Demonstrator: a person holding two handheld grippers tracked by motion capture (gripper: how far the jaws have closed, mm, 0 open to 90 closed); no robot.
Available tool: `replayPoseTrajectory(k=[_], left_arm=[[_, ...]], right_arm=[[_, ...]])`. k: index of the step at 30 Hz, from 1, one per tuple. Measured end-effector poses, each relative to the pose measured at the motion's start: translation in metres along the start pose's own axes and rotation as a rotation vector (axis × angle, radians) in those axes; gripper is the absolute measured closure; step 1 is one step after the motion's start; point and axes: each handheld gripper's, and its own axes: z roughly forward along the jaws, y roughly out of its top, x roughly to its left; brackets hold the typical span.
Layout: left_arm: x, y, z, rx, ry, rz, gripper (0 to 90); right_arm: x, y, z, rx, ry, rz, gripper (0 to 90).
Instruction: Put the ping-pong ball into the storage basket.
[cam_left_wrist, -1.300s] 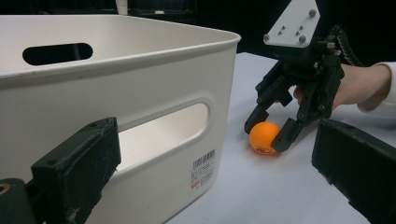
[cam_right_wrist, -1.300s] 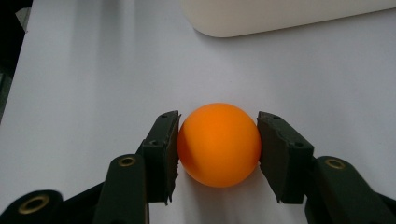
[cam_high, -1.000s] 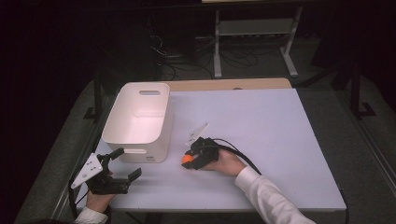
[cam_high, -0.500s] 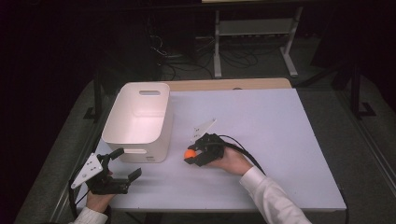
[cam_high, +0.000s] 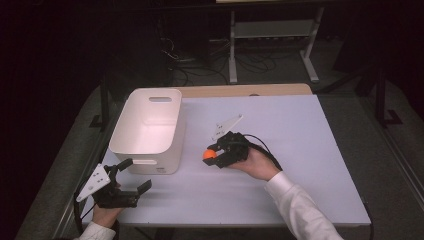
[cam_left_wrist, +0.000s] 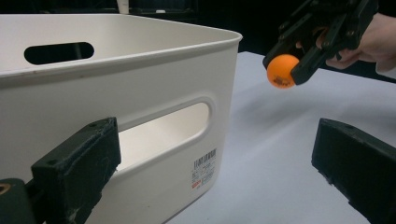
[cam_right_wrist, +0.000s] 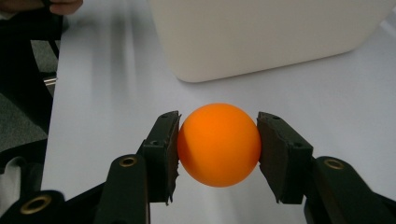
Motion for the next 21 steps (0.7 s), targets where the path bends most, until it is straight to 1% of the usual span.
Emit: replayPoseTrajectory(k=[5,6,7,8,10,11,12,13,14,15,17,18,20,21], left_arm=[[0.0,0.0,0.0,0.001,0.001,0.001,0.9],[0.0,0.0,0.0,-0.001,0.001,0.0,0.9],[0.0,0.0,0.0,-0.003,0.001,-0.001,0.9],[-0.001,0.0,0.0,-0.004,0.002,-0.002,0.9],[0.0,0.0,0.0,-0.002,0.003,-0.001,0.9],[0.0,0.0,0.0,-0.002,0.003,0.0,0.9],[0.0,0.0,0.0,-0.002,0.003,-0.001,0.9],[0.0,0.0,0.0,0.0,0.003,0.0,0.9],[0.0,0.0,0.0,-0.001,0.004,-0.001,0.9],[0.0,0.0,0.0,-0.001,0.004,0.0,0.9],[0.0,0.0,0.0,0.0,0.004,0.0,0.9],[0.0,0.0,0.0,-0.001,0.003,0.0,0.9],[-0.001,0.0,0.0,-0.002,0.003,-0.003,0.9],[0.0,0.0,0.0,-0.002,0.003,-0.002,0.9]], right_arm=[[-0.003,0.006,-0.008,0.003,-0.004,-0.002,49.4],[-0.003,0.007,-0.01,0.001,-0.005,0.003,49.4],[-0.004,0.008,-0.011,0.0,-0.009,-0.004,49.4],[-0.003,0.01,-0.012,0.002,-0.008,0.014,49.4],[-0.005,0.013,-0.015,0.007,-0.014,-0.014,49.4],[-0.004,0.015,-0.016,0.009,-0.013,0.004,49.4],[-0.004,0.017,-0.018,0.01,-0.014,0.005,49.4],[-0.004,0.019,-0.02,0.006,-0.019,-0.01,49.4],[-0.004,0.02,-0.021,0.008,-0.018,-0.003,49.4],[-0.005,0.021,-0.022,0.003,-0.02,-0.019,49.4],[-0.006,0.024,-0.025,-0.001,-0.021,-0.019,49.4],[-0.007,0.025,-0.026,-0.001,-0.022,-0.027,49.4],[-0.007,0.027,-0.028,-0.001,-0.021,-0.017,49.4],[-0.008,0.028,-0.029,-0.001,-0.023,-0.024,49.4]])
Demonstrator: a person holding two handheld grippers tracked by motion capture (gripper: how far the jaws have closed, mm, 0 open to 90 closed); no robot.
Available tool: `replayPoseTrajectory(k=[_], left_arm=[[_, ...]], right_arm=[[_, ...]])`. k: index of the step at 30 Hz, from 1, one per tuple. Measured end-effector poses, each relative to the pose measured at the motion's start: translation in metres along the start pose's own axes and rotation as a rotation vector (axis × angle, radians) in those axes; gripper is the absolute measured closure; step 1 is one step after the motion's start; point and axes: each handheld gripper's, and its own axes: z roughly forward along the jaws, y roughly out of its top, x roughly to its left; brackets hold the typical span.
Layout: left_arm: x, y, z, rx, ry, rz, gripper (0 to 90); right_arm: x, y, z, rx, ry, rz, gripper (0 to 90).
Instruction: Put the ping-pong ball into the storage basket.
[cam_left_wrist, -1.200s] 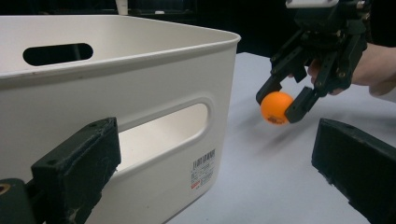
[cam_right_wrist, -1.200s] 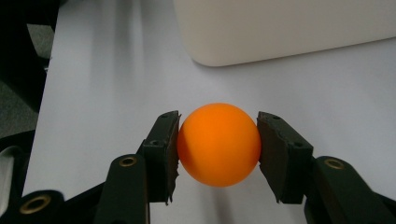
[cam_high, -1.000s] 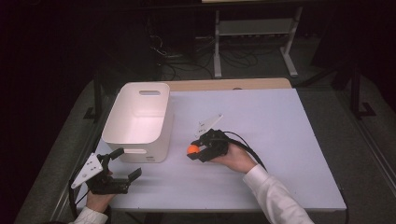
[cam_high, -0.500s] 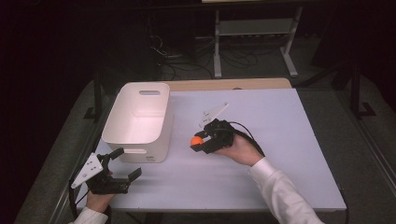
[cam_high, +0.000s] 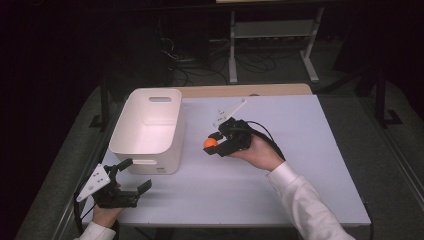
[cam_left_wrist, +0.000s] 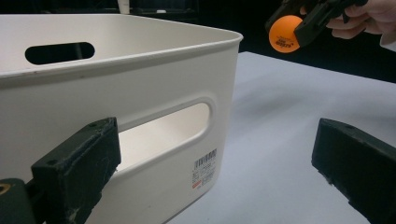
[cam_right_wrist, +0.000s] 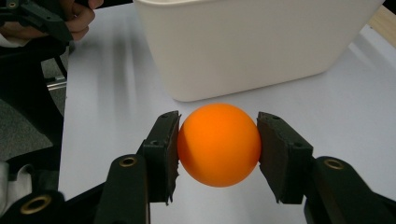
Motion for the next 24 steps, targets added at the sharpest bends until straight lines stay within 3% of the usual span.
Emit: replayPoseTrajectory(k=[7,9,10,16,18,24], left_arm=[[0.0,0.0,0.0,-0.007,-0.004,-0.002,0.9],[0.0,0.0,0.0,-0.005,-0.006,-0.002,0.9],[0.0,0.0,0.0,-0.005,-0.007,-0.002,0.9],[0.0,0.0,0.0,0.001,-0.004,-0.001,0.9],[0.0,0.0,0.0,0.001,-0.005,-0.005,0.9],[0.0,0.0,0.0,0.002,-0.003,-0.004,0.9]], right_arm=[[-0.001,0.011,-0.004,-0.014,0.011,0.0,49.4],[0.001,0.014,-0.005,-0.013,0.023,0.024,49.4],[-0.002,0.015,-0.005,-0.016,0.019,-0.003,49.5],[-0.003,0.024,-0.009,-0.012,0.027,0.004,49.5],[-0.003,0.029,-0.01,-0.018,0.011,-0.039,49.5],[-0.004,0.042,-0.011,-0.026,0.021,-0.056,49.5]])
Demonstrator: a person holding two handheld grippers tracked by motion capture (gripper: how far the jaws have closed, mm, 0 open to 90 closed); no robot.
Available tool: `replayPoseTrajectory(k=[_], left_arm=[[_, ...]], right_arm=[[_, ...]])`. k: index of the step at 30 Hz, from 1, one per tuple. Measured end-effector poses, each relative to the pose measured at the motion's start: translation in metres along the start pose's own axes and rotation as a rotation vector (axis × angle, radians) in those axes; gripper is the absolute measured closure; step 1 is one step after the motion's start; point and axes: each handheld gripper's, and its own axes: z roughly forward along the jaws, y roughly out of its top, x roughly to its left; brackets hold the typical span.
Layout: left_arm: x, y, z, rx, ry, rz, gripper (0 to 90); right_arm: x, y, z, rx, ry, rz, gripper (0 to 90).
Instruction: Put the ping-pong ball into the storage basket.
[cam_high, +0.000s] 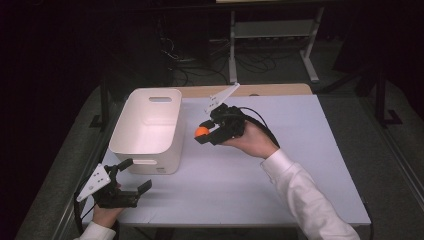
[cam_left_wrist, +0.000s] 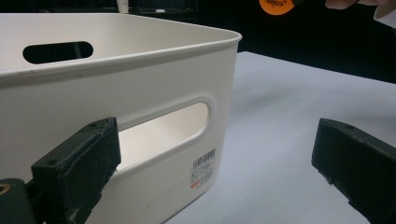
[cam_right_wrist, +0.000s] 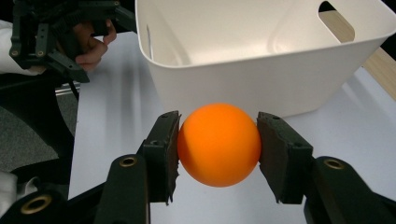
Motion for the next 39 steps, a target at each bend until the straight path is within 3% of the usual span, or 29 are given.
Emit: replayPoseTrajectory(k=[9,16,17,27,39], left_arm=[[0.0,0.0,0.0,-0.006,0.003,0.0,0.9],[0.001,0.001,-0.002,0.02,0.002,0.014,0.9],[0.001,0.0,0.0,-0.002,0.0,0.011,0.9],[0.001,0.0,0.0,-0.001,0.002,0.01,0.9],[0.002,0.0,-0.001,-0.002,0.001,0.018,0.9]], right_arm=[[-0.002,0.018,0.001,-0.007,-0.001,-0.02,49.5],[-0.002,0.029,0.003,0.003,0.003,-0.037,49.5],[-0.003,0.03,0.003,-0.001,0.008,-0.032,49.5],[-0.008,0.044,0.0,-0.006,0.016,-0.038,49.5],[-0.009,0.06,0.012,0.005,0.036,-0.055,49.5]])
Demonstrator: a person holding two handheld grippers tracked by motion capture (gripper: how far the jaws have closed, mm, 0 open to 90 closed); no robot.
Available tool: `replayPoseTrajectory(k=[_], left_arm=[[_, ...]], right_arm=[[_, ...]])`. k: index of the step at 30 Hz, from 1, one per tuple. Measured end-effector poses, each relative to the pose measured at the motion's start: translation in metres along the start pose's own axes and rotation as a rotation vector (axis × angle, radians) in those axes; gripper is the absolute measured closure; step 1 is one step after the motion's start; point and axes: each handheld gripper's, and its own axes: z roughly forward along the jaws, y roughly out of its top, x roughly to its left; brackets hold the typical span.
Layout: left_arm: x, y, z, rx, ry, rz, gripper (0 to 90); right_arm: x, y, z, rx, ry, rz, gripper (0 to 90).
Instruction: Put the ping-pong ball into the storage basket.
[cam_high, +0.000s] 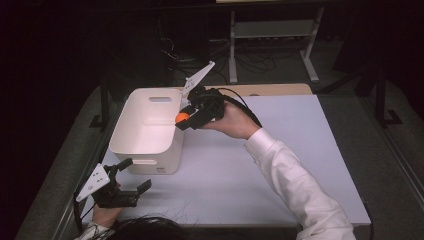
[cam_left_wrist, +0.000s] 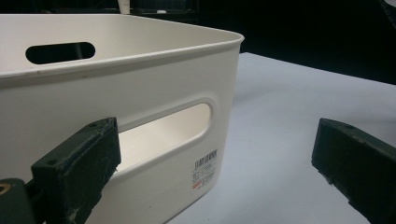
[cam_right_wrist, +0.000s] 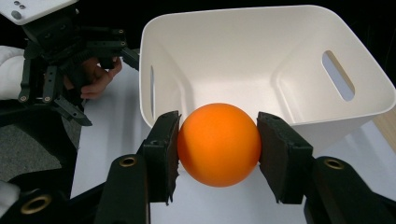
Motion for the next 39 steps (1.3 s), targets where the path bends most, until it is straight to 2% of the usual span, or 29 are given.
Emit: replayPoseTrajectory(k=[1,4,8,15,28,39], left_arm=[[-0.001,0.0,0.0,-0.001,0.001,-0.021,0.9],[-0.001,0.0,0.0,0.0,0.0,-0.02,0.9],[-0.001,0.0,0.0,0.0,0.001,-0.019,0.9],[-0.001,0.0,-0.001,-0.001,0.001,-0.023,0.9],[-0.001,0.0,-0.001,0.001,0.003,-0.024,0.9],[-0.001,-0.001,-0.001,-0.003,0.001,-0.026,0.9]], right_arm=[[0.0,0.001,0.001,0.0,0.006,0.003,49.5],[-0.001,0.003,0.002,0.004,0.004,-0.001,49.5],[-0.002,0.008,0.005,-0.007,0.023,0.0,49.5],[-0.004,0.015,0.017,-0.002,0.044,-0.01,49.5],[-0.006,0.027,0.034,0.028,0.054,-0.032,49.5],[-0.006,0.039,0.046,0.024,0.067,-0.051,49.5]])
